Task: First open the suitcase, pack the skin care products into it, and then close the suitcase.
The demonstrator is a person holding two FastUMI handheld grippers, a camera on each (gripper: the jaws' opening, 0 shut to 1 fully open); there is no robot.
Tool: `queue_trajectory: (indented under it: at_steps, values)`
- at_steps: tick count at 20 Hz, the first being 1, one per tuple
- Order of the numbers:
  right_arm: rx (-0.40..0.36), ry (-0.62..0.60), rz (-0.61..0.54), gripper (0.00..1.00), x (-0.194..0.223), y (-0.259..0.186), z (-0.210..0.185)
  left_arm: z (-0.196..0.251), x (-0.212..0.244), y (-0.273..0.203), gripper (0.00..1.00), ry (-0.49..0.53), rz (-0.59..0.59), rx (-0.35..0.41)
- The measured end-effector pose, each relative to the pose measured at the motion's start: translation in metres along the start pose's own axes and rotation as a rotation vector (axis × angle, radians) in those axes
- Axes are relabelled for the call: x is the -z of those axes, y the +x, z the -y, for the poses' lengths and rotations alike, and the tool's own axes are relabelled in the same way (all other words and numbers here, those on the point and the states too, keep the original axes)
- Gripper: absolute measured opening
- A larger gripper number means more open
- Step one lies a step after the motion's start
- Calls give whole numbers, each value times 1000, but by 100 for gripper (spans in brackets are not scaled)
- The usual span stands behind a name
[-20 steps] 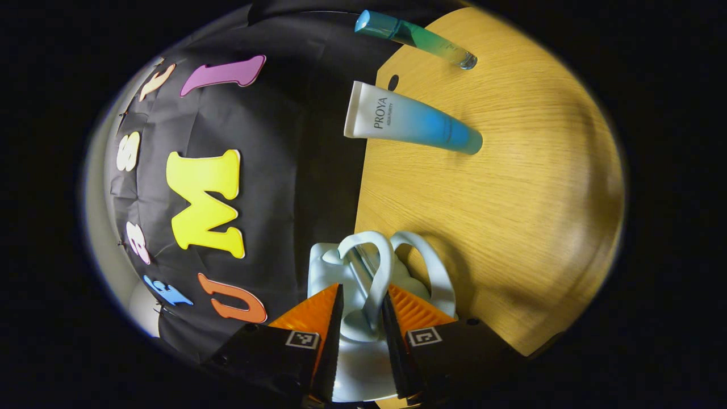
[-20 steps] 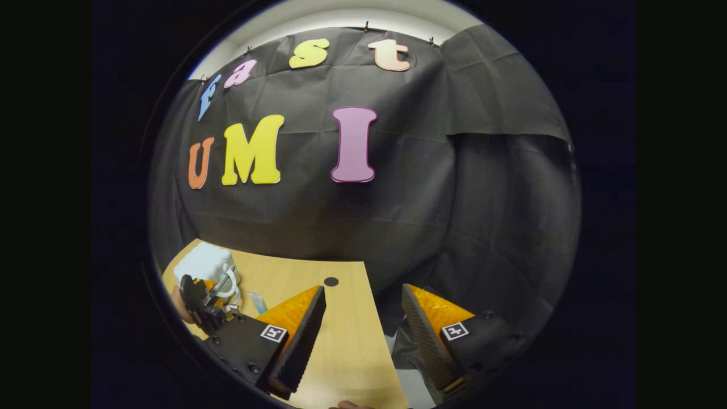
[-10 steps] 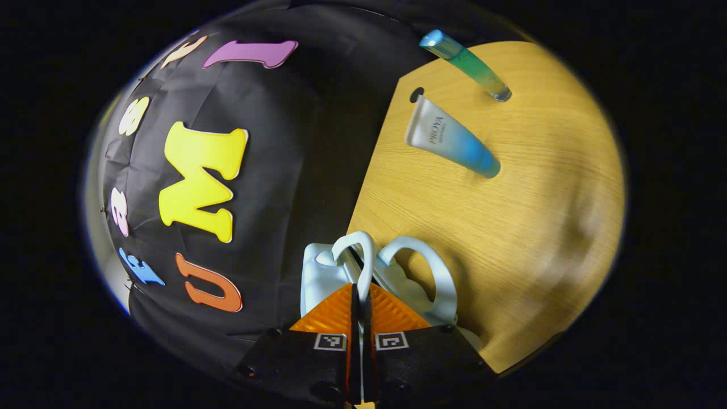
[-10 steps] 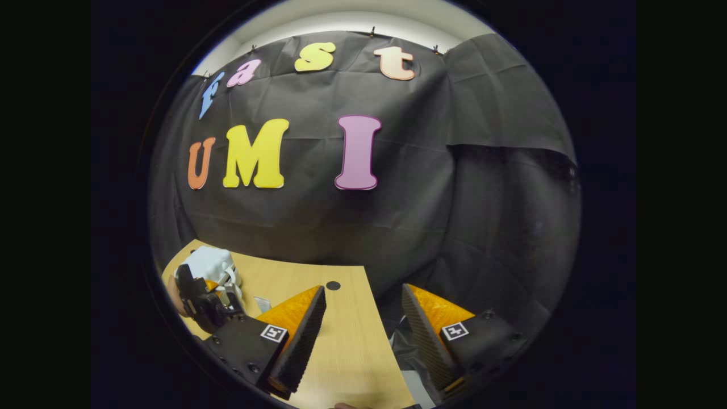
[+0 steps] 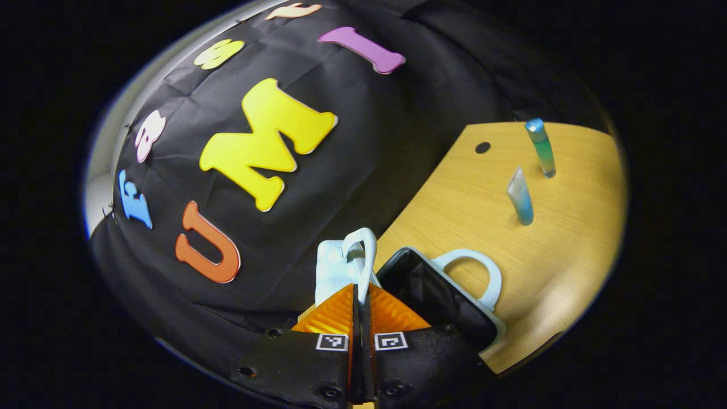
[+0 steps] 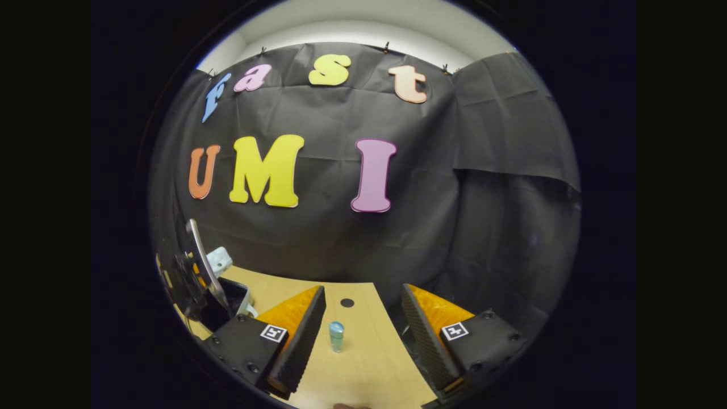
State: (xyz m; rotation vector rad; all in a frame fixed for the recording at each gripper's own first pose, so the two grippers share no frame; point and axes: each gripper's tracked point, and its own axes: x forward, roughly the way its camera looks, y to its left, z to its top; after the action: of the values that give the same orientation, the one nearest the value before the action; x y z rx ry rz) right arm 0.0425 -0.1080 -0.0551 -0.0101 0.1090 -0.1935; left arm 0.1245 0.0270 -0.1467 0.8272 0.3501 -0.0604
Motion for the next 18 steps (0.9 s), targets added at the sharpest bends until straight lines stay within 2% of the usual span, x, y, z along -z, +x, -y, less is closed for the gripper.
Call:
queue_trajectory:
  at_steps: [4,9,14,18]
  values:
    - [-7,10,20,80,-12,-9,-49,-70,25,-13,3,-175,15,-1]
    - [-22,8,24,80,-22,-23,-105,-138,81,-23,3,-295,15,-31]
    - [-29,-18,10,80,-23,-35,-151,-185,152,-15,2,-356,-2,-57]
    - [-41,-26,-7,80,-27,-42,-178,-202,221,0,3,-402,-35,-59]
